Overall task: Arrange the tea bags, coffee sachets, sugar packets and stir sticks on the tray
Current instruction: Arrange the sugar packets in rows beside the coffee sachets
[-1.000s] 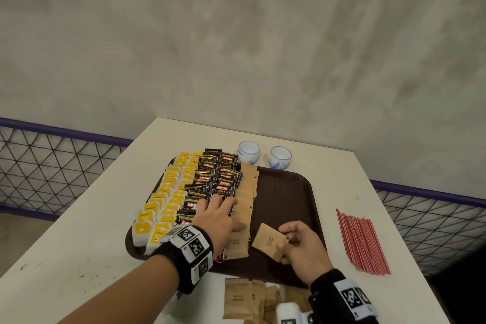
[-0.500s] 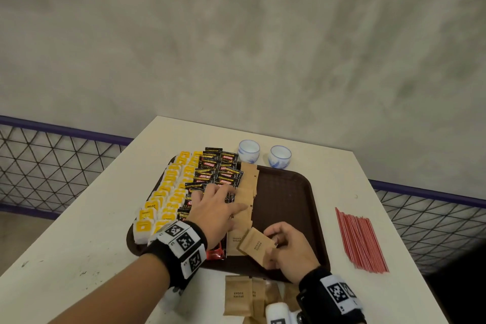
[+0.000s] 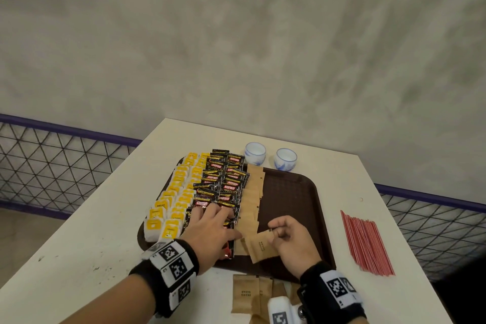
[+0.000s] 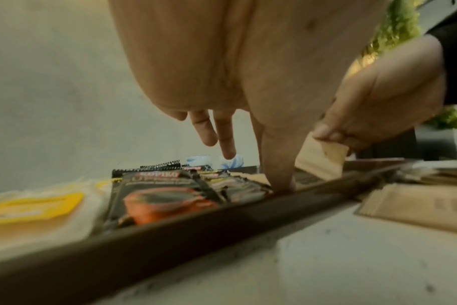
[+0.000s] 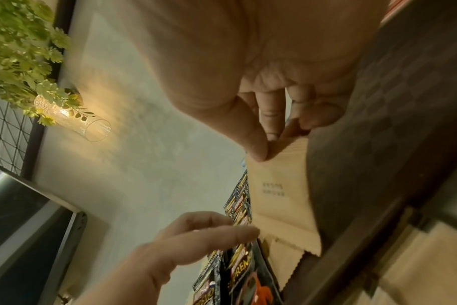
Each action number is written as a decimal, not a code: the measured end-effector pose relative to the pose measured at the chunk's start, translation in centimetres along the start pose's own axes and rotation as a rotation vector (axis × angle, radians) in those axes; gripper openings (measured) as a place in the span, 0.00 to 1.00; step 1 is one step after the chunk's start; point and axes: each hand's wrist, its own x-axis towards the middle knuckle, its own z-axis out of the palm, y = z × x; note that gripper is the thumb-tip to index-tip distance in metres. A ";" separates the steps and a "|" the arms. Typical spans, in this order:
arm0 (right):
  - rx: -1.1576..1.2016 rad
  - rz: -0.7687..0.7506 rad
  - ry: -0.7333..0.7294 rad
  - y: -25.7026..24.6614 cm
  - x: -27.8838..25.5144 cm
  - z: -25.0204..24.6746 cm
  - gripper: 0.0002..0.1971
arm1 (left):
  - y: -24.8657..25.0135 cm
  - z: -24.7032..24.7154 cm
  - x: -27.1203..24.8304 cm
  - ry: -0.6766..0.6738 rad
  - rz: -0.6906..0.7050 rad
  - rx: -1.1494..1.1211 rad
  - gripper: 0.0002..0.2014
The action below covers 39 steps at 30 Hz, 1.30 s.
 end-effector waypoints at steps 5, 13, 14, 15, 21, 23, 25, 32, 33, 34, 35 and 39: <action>-0.072 -0.030 -0.089 -1.3 0.8 -0.1 0.16 | -0.7 0.3 0.1 -0.007 -0.075 0.054 0.35; -0.320 -0.048 -0.201 -3.2 2.6 2.0 0.19 | -1.4 0.1 0.0 -0.042 -0.045 0.046 0.40; -0.357 -0.063 -0.206 -3.4 2.9 2.3 0.20 | -1.4 0.1 0.1 -0.036 -0.040 0.039 0.40; -0.380 -0.072 -0.211 -3.4 3.2 2.5 0.20 | -1.3 0.1 0.1 -0.029 -0.036 0.031 0.39; -0.407 -0.104 -0.201 -3.6 2.3 2.8 0.14 | -0.8 0.1 0.0 0.024 -0.057 -0.025 0.32; -0.380 -0.160 -0.142 -4.0 1.4 1.9 0.15 | -0.4 0.0 -0.1 0.043 -0.046 -0.040 0.31; -0.352 -0.187 -0.107 -4.3 0.3 0.3 0.11 | 0.1 0.0 -0.3 0.044 -0.037 -0.056 0.27; -0.358 -0.097 -0.080 -1.5 -8.9 -8.8 0.08 | 2.3 1.2 -0.7 0.003 0.079 0.037 0.19; -0.368 -0.062 -0.051 -0.6 -10.6 -9.7 0.08 | 2.3 1.3 -0.8 -0.007 0.065 0.049 0.20; -0.387 -0.016 -0.019 0.3 -12.3 -10.4 0.08 | 2.4 1.3 -0.8 -0.010 0.053 0.058 0.20; -0.411 0.046 0.003 1.2 -13.7 -10.9 0.08 | 2.4 1.3 -0.9 -0.008 0.047 0.062 0.21; -0.434 0.277 0.027 3.9 -17.7 -10.6 0.15 | 2.6 1.2 -1.3 0.002 0.040 0.068 0.22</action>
